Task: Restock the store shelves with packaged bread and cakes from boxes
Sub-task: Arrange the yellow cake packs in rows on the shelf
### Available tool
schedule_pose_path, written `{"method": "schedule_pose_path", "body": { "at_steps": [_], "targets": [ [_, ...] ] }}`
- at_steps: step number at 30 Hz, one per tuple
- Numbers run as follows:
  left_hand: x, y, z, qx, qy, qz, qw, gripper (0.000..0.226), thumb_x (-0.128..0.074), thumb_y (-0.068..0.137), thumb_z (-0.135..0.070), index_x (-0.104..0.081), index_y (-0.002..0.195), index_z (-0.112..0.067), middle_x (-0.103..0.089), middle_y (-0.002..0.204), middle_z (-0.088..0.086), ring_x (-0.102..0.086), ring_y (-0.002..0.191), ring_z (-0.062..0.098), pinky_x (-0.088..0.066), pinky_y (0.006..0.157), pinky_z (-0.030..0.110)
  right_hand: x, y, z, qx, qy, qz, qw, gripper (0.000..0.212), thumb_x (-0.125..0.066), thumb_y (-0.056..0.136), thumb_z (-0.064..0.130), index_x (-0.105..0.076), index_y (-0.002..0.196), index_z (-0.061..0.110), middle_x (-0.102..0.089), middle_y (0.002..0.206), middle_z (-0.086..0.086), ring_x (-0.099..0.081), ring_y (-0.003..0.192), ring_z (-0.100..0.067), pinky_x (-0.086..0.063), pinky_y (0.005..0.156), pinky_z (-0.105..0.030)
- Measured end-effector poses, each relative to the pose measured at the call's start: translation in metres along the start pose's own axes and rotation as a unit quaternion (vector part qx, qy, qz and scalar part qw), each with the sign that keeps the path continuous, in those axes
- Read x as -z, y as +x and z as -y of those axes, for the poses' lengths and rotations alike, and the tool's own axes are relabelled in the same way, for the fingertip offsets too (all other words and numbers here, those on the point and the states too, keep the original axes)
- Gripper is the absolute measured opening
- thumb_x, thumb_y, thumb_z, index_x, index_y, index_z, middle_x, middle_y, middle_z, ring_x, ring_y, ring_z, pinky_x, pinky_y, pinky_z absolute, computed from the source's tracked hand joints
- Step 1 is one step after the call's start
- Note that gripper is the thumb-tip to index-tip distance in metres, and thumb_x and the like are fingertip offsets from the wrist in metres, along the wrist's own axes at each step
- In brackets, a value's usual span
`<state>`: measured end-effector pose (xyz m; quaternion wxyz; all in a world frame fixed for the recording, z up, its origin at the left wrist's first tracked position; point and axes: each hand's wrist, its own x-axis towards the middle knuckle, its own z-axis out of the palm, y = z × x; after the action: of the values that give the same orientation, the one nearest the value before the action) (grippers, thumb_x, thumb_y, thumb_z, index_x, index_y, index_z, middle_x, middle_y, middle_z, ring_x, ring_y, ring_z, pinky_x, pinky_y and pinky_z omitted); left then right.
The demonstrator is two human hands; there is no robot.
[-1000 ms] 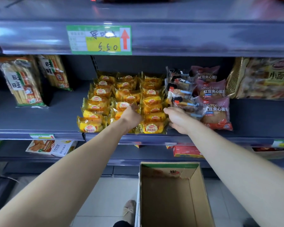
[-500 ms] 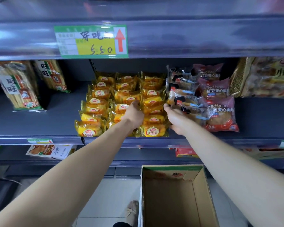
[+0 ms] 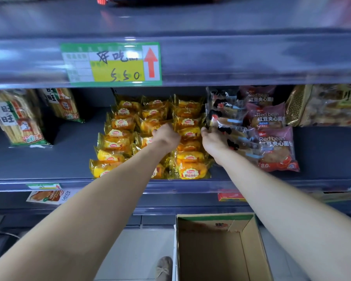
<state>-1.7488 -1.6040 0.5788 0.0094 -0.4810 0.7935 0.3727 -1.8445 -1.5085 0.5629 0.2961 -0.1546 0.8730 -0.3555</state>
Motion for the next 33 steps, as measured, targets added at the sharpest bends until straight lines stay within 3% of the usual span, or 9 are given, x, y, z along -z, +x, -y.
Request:
{"method": "schedule_pose_path", "body": {
  "at_steps": [2,4,13,17,22,25,28,31,33],
  "targets": [
    [-0.001,0.005,-0.004,0.017,0.037,0.02,0.999,0.046,-0.039,0.098,-0.016,-0.033,0.143,-0.01,-0.04,0.144,0.015,-0.022,0.141,0.036,-0.024,0.115,0.045,-0.003,0.002,0.007,0.008,0.011,0.01,1.0,0.055,-0.027,0.101,0.047,-0.027,0.147,0.018,-0.035,0.149,-0.01,-0.035,0.135,-0.031,-0.035,0.105,-0.039],
    [-0.003,0.011,-0.006,0.017,0.033,0.042,0.998,0.051,-0.038,0.1,-0.021,-0.022,0.148,-0.011,-0.036,0.148,0.014,-0.026,0.14,0.033,-0.021,0.117,0.044,-0.004,0.007,0.011,-0.024,0.063,0.037,0.997,0.058,-0.029,0.099,0.052,-0.025,0.149,0.021,-0.03,0.153,-0.008,-0.03,0.139,-0.031,-0.03,0.109,-0.042],
    [-0.005,0.025,0.006,-0.003,-0.065,0.075,0.995,0.056,-0.044,0.096,-0.02,-0.024,0.148,-0.031,-0.035,0.149,0.009,-0.035,0.136,0.031,-0.037,0.11,0.045,-0.011,0.023,0.001,-0.085,0.179,0.042,0.979,0.059,-0.039,0.096,0.052,-0.031,0.146,0.022,-0.031,0.153,-0.006,-0.031,0.139,-0.026,-0.029,0.113,-0.042],
    [0.001,0.024,0.009,-0.023,-0.06,0.046,0.997,0.05,-0.041,0.096,-0.003,-0.035,0.144,-0.016,-0.047,0.139,0.012,-0.051,0.123,0.032,-0.048,0.1,0.042,-0.006,0.023,-0.002,-0.067,0.145,0.041,0.986,0.057,-0.035,0.098,0.049,-0.034,0.145,0.015,-0.034,0.15,-0.008,-0.034,0.136,-0.028,-0.031,0.108,-0.038],
    [0.01,0.014,0.017,-0.046,0.024,0.008,0.999,0.033,-0.044,0.09,0.001,-0.061,0.118,-0.006,-0.063,0.115,0.014,-0.061,0.104,0.03,-0.054,0.089,0.037,-0.003,0.028,-0.007,-0.065,0.119,0.047,0.99,0.055,-0.035,0.099,0.046,-0.035,0.144,0.014,-0.035,0.149,-0.01,-0.036,0.134,-0.03,-0.034,0.108,-0.041],
    [0.009,0.01,0.019,-0.063,0.019,0.016,0.998,0.032,-0.052,0.088,-0.007,-0.061,0.119,-0.005,-0.064,0.117,0.017,-0.061,0.107,0.033,-0.051,0.092,0.04,-0.005,0.026,-0.014,-0.097,0.126,0.069,0.985,0.056,-0.038,0.098,0.047,-0.031,0.146,0.019,-0.033,0.15,-0.009,-0.037,0.134,-0.031,-0.036,0.109,-0.045],
    [0.004,0.011,0.018,-0.076,0.046,0.033,0.995,0.037,-0.045,0.092,-0.005,-0.056,0.126,-0.014,-0.058,0.126,0.008,-0.06,0.106,0.027,-0.053,0.082,0.031,-0.005,0.022,-0.018,-0.117,0.172,0.082,0.975,0.063,-0.044,0.092,0.052,-0.031,0.145,0.021,-0.04,0.147,-0.009,-0.044,0.129,-0.031,-0.041,0.104,-0.049],
    [0.001,0.013,0.019,-0.069,0.031,0.054,0.996,0.045,-0.039,0.095,-0.005,-0.049,0.137,-0.019,-0.044,0.143,0.002,-0.054,0.119,0.021,-0.051,0.085,0.024,-0.001,0.024,-0.024,-0.115,0.207,0.078,0.969,0.063,-0.046,0.091,0.053,-0.033,0.144,0.023,-0.04,0.147,-0.007,-0.044,0.129,-0.029,-0.04,0.106,-0.047],
    [0.003,0.008,0.021,-0.065,0.006,0.046,0.997,0.047,-0.041,0.094,-0.003,-0.044,0.14,-0.016,-0.045,0.143,0.005,-0.053,0.12,0.023,-0.051,0.089,0.027,0.001,0.021,-0.023,-0.114,0.198,0.086,0.97,0.062,-0.045,0.092,0.053,-0.033,0.144,0.023,-0.038,0.148,-0.005,-0.042,0.132,-0.028,-0.037,0.108,-0.048]
  ]
}}
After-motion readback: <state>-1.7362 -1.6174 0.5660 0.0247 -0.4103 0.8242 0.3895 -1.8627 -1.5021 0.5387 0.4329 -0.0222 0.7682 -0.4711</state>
